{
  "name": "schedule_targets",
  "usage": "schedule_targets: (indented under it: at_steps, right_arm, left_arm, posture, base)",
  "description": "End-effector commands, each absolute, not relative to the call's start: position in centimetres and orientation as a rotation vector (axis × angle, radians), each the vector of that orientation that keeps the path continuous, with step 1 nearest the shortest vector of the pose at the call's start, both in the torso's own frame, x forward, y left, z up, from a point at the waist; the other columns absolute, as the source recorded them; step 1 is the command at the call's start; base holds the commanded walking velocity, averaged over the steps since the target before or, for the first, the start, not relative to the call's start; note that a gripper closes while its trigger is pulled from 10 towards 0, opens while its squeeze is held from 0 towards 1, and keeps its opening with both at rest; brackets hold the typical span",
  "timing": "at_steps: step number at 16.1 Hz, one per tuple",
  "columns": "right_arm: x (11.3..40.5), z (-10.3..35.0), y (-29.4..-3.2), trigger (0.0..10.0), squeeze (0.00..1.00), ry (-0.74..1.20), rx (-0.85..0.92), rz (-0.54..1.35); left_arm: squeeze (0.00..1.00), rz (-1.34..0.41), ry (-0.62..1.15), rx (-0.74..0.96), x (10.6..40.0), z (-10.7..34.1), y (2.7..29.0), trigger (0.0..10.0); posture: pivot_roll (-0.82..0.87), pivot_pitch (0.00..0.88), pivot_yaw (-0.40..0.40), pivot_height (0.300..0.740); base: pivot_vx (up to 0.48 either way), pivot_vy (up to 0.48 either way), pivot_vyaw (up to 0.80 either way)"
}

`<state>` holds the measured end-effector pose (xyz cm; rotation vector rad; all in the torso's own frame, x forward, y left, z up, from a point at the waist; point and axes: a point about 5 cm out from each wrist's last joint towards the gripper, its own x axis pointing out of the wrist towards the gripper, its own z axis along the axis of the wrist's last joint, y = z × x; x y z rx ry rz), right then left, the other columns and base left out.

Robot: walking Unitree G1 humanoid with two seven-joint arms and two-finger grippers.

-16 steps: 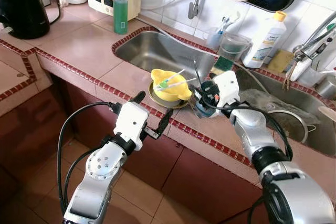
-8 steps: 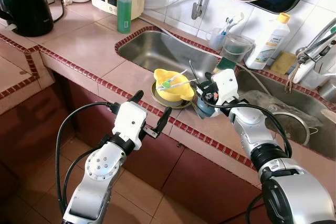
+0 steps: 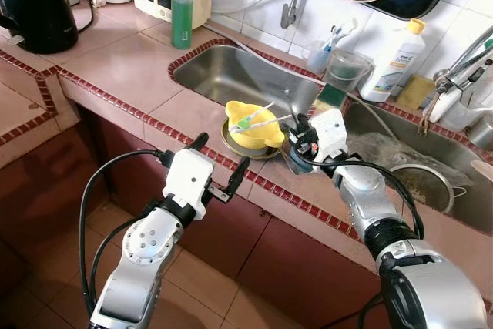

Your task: Kitchen organization

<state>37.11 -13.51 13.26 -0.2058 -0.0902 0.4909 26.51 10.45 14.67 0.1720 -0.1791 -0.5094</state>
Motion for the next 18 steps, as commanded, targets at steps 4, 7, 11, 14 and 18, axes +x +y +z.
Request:
schedule_targets:
  at_steps: [4, 7, 11, 14, 18]
  right_arm:
    - [36.9, 13.0, -14.1, 10.0, 0.0, -0.101, -0.19, 0.466]
    - [36.6, 13.3, -13.9, 10.0, 0.0, -0.142, -0.121, 0.495]
    - [36.4, 13.7, -13.8, 10.0, 0.0, -0.186, -0.09, 0.509]
    - [36.4, 14.2, -14.1, 10.0, 0.0, -0.22, -0.074, 0.515]
    - [36.5, 14.6, -14.6, 10.0, 0.0, -0.231, -0.078, 0.501]
  left_arm:
    - [0.0, -0.52, -0.199, 0.187, 26.7, 15.3, 10.3, 10.0]
    - [0.0, -0.52, -0.202, 0.189, 26.8, 15.3, 10.2, 10.0]
    - [0.0, -0.524, -0.204, 0.19, 26.9, 15.3, 10.2, 10.0]
    - [0.0, -0.528, -0.205, 0.192, 27.0, 15.4, 10.1, 10.0]
    - [0.0, -0.529, -0.209, 0.19, 27.1, 15.4, 9.9, 10.0]
  posture:
    - [0.11, 0.0, -0.154, 0.74]
    - [0.11, 0.0, -0.151, 0.74]
    - [0.1, 0.0, -0.148, 0.74]
    - [0.1, 0.0, -0.147, 0.74]
    - [0.1, 0.0, -0.145, 0.74]
  base:
    - [0.0, 0.0, 0.0]
    - [0.0, 0.0, 0.0]
    - [0.0, 0.0, 0.0]
    - [0.0, 0.0, 0.0]
    - [0.0, 0.0, 0.0]
